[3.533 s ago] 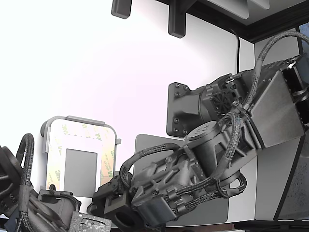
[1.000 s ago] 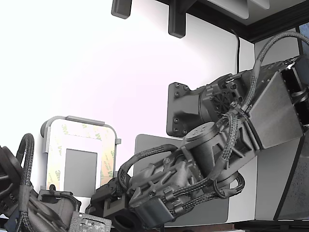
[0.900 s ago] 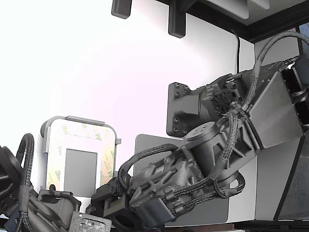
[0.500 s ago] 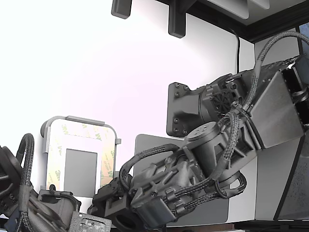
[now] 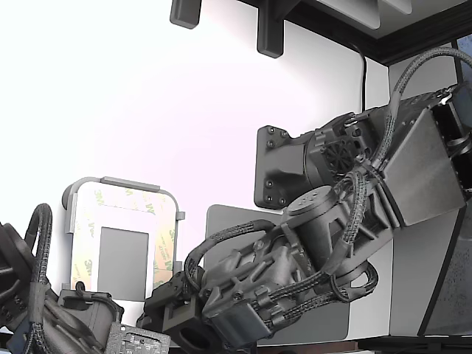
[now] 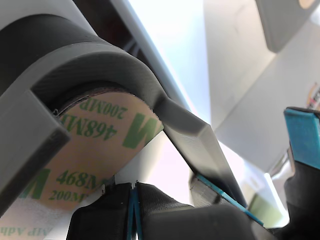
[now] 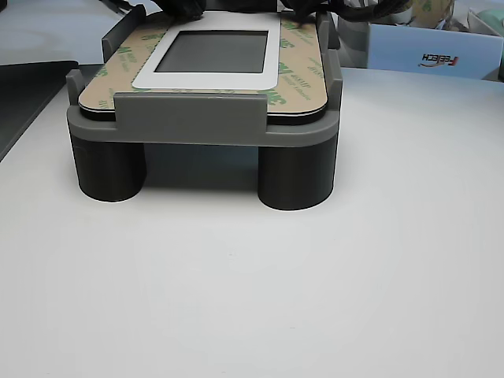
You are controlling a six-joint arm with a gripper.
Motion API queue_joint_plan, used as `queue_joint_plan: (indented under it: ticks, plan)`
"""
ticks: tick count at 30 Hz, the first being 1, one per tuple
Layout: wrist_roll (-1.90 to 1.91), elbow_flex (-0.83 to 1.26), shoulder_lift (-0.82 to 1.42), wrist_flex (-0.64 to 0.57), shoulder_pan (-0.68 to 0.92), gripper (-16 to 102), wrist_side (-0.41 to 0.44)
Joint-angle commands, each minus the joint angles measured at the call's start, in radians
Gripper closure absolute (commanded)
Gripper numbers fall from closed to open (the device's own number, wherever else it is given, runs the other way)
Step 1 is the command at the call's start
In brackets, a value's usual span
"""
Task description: Peel off protective film from adhesive tape.
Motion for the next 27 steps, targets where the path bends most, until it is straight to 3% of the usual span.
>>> queue_joint_plan:
  ticks: [1, 27]
  plan:
    - [-0.003, -0.020, 0.032, -0.003, -0.006, 97, -0.003]
    - [-0.003, -0.008, 0.064, 0.015, -0.005, 97, 0.002]
